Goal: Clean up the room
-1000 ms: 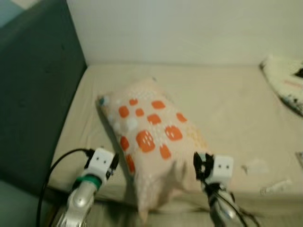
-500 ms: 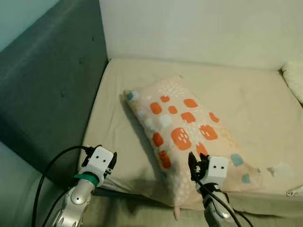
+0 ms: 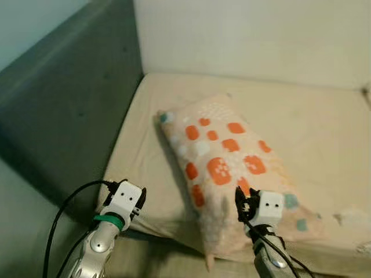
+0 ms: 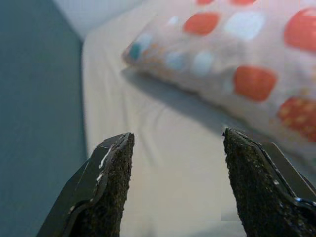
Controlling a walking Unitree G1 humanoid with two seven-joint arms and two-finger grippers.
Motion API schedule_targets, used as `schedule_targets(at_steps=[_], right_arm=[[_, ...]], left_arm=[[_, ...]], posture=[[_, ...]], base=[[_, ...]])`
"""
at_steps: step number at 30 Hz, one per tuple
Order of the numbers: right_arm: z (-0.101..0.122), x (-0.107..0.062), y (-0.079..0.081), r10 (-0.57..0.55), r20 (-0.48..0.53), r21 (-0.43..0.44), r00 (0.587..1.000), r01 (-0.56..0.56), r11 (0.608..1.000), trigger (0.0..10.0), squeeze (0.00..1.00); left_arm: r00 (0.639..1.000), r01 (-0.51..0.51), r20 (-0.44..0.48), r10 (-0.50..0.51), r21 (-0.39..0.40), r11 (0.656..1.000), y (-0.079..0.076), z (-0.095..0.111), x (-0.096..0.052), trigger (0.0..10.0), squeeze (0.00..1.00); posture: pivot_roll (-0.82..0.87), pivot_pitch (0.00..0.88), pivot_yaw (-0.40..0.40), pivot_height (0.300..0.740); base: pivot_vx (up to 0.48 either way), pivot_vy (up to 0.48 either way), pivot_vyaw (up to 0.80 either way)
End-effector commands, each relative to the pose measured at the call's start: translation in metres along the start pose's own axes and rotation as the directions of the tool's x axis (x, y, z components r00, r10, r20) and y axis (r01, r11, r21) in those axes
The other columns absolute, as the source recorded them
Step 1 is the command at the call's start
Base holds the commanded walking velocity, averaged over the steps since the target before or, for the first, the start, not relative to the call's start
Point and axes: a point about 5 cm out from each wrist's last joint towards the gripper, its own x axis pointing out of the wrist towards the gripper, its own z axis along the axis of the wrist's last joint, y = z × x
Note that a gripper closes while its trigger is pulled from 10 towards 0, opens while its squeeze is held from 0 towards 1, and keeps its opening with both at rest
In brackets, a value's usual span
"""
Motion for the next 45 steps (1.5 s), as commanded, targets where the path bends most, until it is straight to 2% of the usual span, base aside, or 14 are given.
schedule_targets(at_steps=[1, 8, 14, 17, 24, 45], right_arm=[[-0.003, -0.002, 0.001, -0.001, -0.012, 0.009, 1.000, 0.001, 1.000, 10.0, 0.00], [0.000, -0.001, 0.002, 0.001, -0.001, 0.015, 1.000, -0.001, 1.000, 10.0, 0.00], [0.009, 0.005, -0.002, -0.019, 0.020, 0.008, 1.000, 0.019, 1.000, 10.0, 0.00], [0.010, 0.005, -0.003, -0.025, 0.022, 0.008, 0.999, 0.025, 1.000, 10.0, 0.00], [0.011, 0.004, -0.002, -0.034, 0.027, 0.014, 0.999, 0.033, 0.999, 10.0, 0.00], [0.013, 0.007, -0.002, -0.027, 0.023, 0.013, 0.999, 0.027, 1.000, 10.0, 0.00]], left_arm=[[1.000, 0.010, -0.025, -0.010, -0.010, 1.000, -0.001, -0.007, -0.003, 10.0, 0.00], [0.993, 0.115, -0.002, -0.115, -0.021, 0.993, -0.006, -0.004, -0.003, 10.0, 0.00], [0.978, 0.207, 0.016, -0.207, -0.025, 0.978, -0.003, 0.011, 0.005, 10.0, 0.00], [0.977, 0.211, 0.032, -0.211, -0.022, 0.977, -0.002, 0.017, 0.007, 10.0, 0.00], [0.978, 0.198, 0.082, -0.192, -0.076, 0.977, 0.001, 0.027, 0.010, 10.0, 0.00], [0.985, 0.162, 0.072, -0.156, -0.074, 0.984, 0.006, 0.026, 0.008, 10.0, 0.00]], posture=[[-0.02, 0.060, 0.064, 0.740], [-0.02, 0.068, 0.057, 0.740], [-0.02, 0.081, 0.056, 0.736], [-0.02, 0.089, 0.057, 0.727], [-0.02, 0.100, 0.063, 0.698], [-0.01, 0.091, 0.053, 0.625]], base=[[0.000, 0.000, 0.00], [0.000, 0.000, 0.00], [0.000, 0.000, 0.00], [0.000, 0.000, 0.00], [0.000, 0.000, 0.00], [0.000, 0.000, 0.00]])
